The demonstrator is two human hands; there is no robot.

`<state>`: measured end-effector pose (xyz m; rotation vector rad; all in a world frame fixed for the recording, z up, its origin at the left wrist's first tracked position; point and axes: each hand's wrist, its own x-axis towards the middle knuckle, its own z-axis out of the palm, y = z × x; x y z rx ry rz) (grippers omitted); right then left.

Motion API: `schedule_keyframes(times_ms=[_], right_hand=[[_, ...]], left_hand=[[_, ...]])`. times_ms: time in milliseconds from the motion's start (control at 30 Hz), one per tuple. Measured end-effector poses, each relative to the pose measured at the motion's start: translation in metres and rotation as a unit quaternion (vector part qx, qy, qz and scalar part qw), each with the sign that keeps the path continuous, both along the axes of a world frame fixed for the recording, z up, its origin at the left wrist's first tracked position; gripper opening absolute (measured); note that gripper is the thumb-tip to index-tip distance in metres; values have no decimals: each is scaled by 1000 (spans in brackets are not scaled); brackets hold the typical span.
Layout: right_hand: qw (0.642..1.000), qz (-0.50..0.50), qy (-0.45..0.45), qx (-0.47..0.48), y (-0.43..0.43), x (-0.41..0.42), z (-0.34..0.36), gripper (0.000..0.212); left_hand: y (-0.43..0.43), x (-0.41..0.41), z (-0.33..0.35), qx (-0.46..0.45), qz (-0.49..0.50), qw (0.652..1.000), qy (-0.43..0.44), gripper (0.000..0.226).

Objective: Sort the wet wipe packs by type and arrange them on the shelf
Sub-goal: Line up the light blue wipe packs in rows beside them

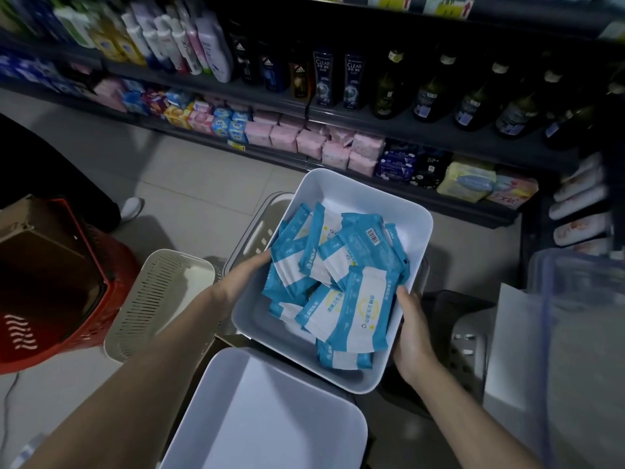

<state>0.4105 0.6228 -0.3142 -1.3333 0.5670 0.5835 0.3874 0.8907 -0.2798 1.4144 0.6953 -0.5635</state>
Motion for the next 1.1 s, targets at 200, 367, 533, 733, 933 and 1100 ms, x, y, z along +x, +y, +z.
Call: schedule_keyframes(times_ms=[200, 367, 533, 733, 933, 1100], right_hand=[[1000, -29, -2, -11, -1, 5, 17, 30], [997, -57, -47, 17, 3, 11, 57, 22], [993, -57, -94, 32, 8, -2, 101, 29], [990, -57, -127, 38, 6, -51, 162, 25], [982, -91, -156, 47, -1, -121, 216, 19], [974, -127, -176, 68, -14, -183, 256, 17]], left_hand=[[-7, 0, 24, 5, 17, 999, -35, 38], [-7, -5, 62, 22, 44, 997, -66, 61], [-6, -23, 109, 11, 45, 996, -71, 65], [-12, -68, 176, 21, 39, 994, -103, 48], [-21, -127, 237, 9, 29, 989, -143, 35], [-32, -177, 281, -1, 7, 983, -185, 32]])
